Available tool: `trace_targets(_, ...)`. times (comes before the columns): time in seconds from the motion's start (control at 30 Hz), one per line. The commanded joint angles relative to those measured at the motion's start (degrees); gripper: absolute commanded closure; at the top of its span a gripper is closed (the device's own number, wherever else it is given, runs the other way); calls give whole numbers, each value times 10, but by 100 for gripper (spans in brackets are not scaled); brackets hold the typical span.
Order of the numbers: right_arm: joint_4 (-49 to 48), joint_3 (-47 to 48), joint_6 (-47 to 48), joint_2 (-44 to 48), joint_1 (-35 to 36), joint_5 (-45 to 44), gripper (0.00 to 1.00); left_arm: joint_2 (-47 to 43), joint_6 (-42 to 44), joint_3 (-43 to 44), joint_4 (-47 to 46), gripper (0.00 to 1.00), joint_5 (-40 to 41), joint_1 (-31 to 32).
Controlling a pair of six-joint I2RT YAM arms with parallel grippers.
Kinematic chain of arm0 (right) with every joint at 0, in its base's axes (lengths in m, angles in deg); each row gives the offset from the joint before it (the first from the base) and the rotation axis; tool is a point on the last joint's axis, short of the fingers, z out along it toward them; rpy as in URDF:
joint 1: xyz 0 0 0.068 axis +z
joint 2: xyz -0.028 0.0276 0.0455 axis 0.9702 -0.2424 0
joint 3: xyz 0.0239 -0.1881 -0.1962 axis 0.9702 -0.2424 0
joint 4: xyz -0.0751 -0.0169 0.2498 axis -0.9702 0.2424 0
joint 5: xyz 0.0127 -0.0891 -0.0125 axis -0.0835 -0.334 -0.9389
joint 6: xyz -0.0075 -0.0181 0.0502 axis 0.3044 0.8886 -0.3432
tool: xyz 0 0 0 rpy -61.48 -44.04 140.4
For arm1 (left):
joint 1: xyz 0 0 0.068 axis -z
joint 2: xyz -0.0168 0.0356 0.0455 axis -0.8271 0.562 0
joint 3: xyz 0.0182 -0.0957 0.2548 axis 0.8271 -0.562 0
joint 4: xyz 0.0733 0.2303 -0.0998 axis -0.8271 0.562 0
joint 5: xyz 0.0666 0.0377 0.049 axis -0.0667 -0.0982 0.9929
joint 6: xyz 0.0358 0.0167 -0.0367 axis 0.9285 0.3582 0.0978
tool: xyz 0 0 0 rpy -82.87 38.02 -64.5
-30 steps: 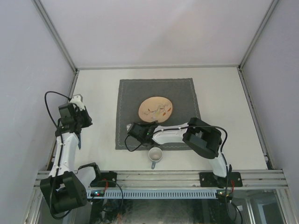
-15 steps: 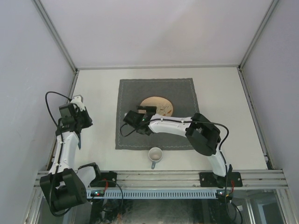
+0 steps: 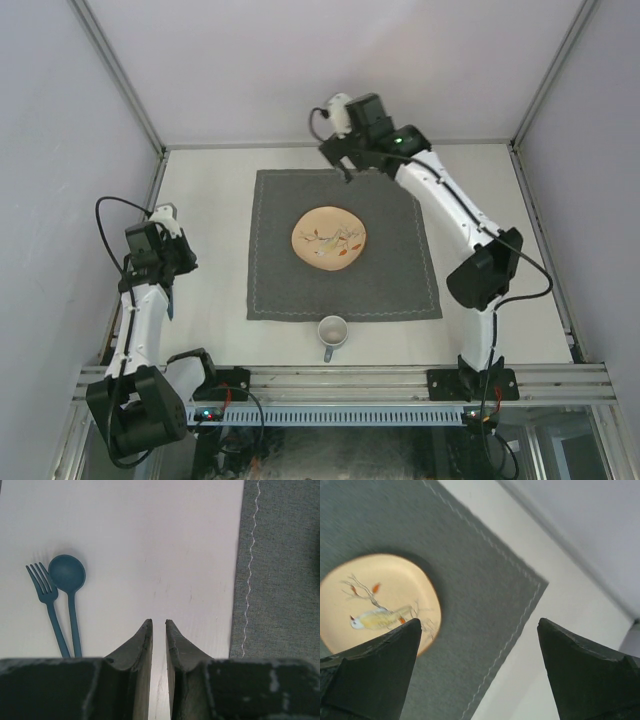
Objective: Set the dinner table for one person
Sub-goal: Pick up the plate from the napkin.
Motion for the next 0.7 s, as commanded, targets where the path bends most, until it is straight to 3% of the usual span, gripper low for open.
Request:
trace_targets(0.0,34,-63,-91,1,-95,200,3,-7,11,1,-10,80,-4,-8)
trace_targets(0.17,15,-69,-151,-56,-232,417,17,1,-1,3,-11,80,-8,-9)
trace_targets(0.3,33,-30,-166,-128,-284,551,21,-7,7,4,-2,80,-3,-8)
trace_targets(0.67,62,1,-115,-233,-275,636,20,-11,16,16,9,80,-3,-11)
